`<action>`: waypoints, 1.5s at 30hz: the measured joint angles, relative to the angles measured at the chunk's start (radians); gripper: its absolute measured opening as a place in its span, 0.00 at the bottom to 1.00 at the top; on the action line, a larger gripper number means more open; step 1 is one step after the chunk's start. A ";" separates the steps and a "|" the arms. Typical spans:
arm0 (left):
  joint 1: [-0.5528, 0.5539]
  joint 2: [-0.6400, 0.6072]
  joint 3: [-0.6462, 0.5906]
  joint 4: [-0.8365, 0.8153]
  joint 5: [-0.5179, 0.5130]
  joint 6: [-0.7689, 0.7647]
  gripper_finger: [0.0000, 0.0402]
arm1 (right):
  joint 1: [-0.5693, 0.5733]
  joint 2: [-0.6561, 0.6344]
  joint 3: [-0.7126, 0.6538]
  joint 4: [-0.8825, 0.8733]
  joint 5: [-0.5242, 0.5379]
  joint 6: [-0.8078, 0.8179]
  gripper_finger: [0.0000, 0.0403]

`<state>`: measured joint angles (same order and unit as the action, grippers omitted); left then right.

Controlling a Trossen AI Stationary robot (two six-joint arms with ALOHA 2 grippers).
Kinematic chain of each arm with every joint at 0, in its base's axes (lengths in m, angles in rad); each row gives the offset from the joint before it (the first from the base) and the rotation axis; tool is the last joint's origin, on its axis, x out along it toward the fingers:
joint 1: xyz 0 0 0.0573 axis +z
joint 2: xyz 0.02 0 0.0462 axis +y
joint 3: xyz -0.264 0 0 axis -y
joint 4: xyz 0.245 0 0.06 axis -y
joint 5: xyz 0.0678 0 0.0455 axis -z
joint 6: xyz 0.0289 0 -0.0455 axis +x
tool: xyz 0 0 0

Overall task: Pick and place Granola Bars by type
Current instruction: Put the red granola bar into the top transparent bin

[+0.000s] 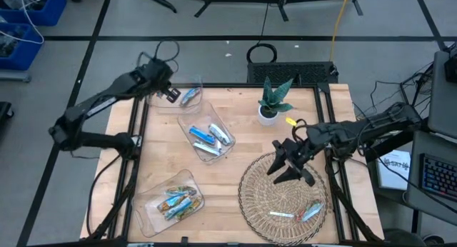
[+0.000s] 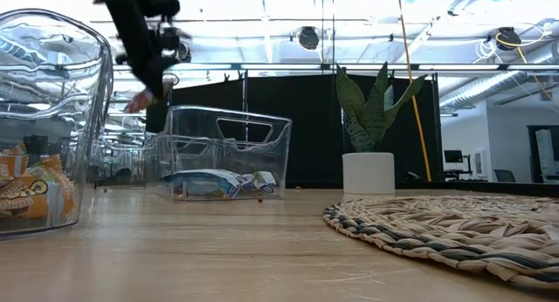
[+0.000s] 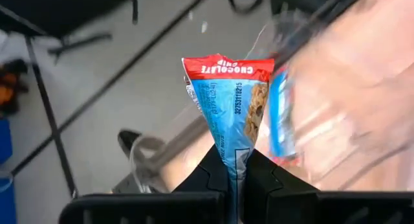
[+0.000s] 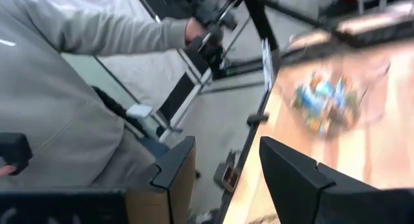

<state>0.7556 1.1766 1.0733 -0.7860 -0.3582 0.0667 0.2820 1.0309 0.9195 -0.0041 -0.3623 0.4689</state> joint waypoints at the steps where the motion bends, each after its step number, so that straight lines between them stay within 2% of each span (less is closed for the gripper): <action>1: 0.024 0.031 0.000 -0.001 0.015 0.014 0.04 | 0.010 0.000 -0.013 -0.001 0.001 0.015 0.40; 6: 0.095 0.205 0.000 -0.002 0.099 0.087 0.04 | 0.055 -0.002 -0.071 -0.028 0.026 0.100 0.40; 11: 0.130 0.360 0.000 0.006 0.100 0.105 0.04 | 0.108 -0.003 -0.089 -0.259 0.098 0.163 0.40; 13: 0.145 0.404 0.000 0.004 0.103 0.083 0.10 | 0.135 -0.005 -0.089 -0.328 0.124 0.157 0.40; 19: 0.167 0.442 0.000 0.014 0.141 0.030 0.39 | 0.240 -0.005 -0.089 -0.561 0.177 0.168 0.40; 22: 0.170 0.411 0.000 0.025 0.155 0.009 0.54 | 0.304 -0.004 -0.089 -0.680 0.175 0.196 0.40; 25: 0.166 0.345 0.000 0.034 0.265 0.004 0.68 | 0.381 0.005 -0.088 -0.780 0.174 0.223 0.40; 29: 0.160 0.232 -0.001 0.107 0.587 -0.042 0.81 | 0.466 0.043 -0.089 -0.856 0.138 0.224 0.40; 32: 0.148 0.154 -0.001 0.185 0.840 -0.139 0.88 | 0.500 0.077 -0.104 -0.818 0.122 0.225 0.40; 34: 0.129 0.106 -0.001 0.250 0.954 -0.207 0.91 | 0.508 0.100 -0.118 -0.775 0.122 0.225 0.40; 38: 0.068 0.016 -0.001 0.357 1.038 -0.313 0.94 | 0.512 0.146 -0.146 -0.721 0.122 0.220 0.40; 42: -0.004 -0.057 -0.001 0.497 1.065 -0.403 0.93 | 0.512 0.175 -0.194 -0.633 0.116 0.224 0.40; 45: -0.055 -0.099 -0.001 0.620 1.067 -0.477 0.92 | 0.512 0.192 -0.240 -0.552 0.071 0.234 0.40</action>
<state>0.7010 1.0776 1.0725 -0.1665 0.7092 -0.4099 0.7944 1.2228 0.6793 -0.5558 -0.2909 0.7026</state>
